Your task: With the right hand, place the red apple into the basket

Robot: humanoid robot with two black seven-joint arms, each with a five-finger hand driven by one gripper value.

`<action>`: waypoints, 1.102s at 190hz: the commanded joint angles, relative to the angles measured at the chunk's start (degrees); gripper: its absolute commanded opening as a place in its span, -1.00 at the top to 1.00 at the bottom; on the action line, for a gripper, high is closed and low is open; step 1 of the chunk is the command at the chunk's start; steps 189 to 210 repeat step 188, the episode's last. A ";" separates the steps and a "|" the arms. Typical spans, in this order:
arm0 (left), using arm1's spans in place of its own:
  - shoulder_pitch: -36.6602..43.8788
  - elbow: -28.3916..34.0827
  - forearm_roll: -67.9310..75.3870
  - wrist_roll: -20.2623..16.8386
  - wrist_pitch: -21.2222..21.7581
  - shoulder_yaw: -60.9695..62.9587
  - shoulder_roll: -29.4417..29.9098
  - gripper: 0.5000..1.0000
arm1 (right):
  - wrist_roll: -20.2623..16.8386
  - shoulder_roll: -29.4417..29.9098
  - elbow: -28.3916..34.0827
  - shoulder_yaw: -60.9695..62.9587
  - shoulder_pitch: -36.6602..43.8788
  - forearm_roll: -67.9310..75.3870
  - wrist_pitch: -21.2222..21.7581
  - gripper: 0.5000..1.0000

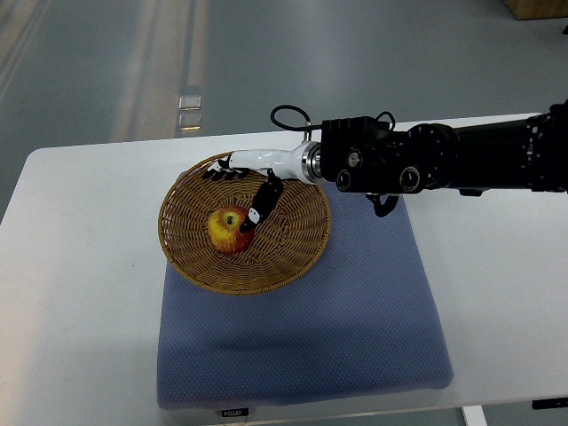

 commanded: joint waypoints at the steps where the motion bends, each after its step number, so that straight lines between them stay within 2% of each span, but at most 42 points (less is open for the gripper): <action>1: 0.00 -0.02 0.00 -0.01 0.01 0.00 0.00 -1.00 | -0.25 0.00 -0.94 3.60 2.74 2.51 4.92 -0.69; 38: 0.00 -0.02 0.00 -0.01 0.01 0.00 0.00 -1.00 | -0.60 -0.26 -4.28 10.55 1.68 9.89 5.89 -0.69; 39: 0.00 -0.02 0.00 -0.01 0.01 -0.09 0.00 -1.00 | -0.68 -2.27 -6.28 14.64 -0.75 13.81 5.89 -0.69; 47: 0.00 -0.02 0.00 -0.01 0.01 -0.09 0.00 -1.00 | -0.69 -4.21 -8.32 18.71 -4.29 17.00 5.45 -0.69; 57: 0.00 -0.02 0.00 -0.01 0.01 -0.09 0.00 -1.00 | -0.69 -4.22 -8.32 18.72 -4.29 17.01 5.45 -0.69; 58: 0.00 -0.02 0.00 -0.01 0.01 -0.09 0.00 -1.00 | -0.69 -6.31 -11.02 24.90 -8.91 20.23 5.45 -0.69; 101: 0.00 -0.11 0.00 -0.01 0.01 0.00 0.00 -1.00 | -0.60 -6.42 -22.20 57.29 -31.18 24.22 5.45 -0.69; 132: 0.00 -0.46 0.00 -0.01 0.01 0.00 0.00 -1.00 | 0.11 -4.75 -26.60 74.44 -41.38 24.22 6.94 -0.69; 141: 0.00 -0.46 0.00 -0.01 0.01 0.00 0.00 -1.00 | 0.11 -4.75 -26.60 74.45 -41.38 24.22 6.94 -0.69; 142: 0.00 -0.64 0.00 0.08 0.01 0.00 0.00 -1.00 | 0.11 -3.96 -28.43 77.75 -43.30 24.22 8.60 -0.70; 144: 0.00 -0.73 0.00 -0.01 0.01 0.00 0.00 -1.00 | 0.11 -3.87 -28.88 78.31 -43.58 24.22 9.13 -0.70; 169: 0.00 -0.73 0.00 0.08 0.01 0.09 0.00 -1.00 | 0.11 -3.16 -32.14 79.98 -45.34 24.22 13.71 -0.70; 210: 0.00 -0.64 0.00 -0.01 0.01 0.09 0.00 -1.00 | 0.11 -3.25 -32.58 79.98 -45.60 24.22 13.97 -0.70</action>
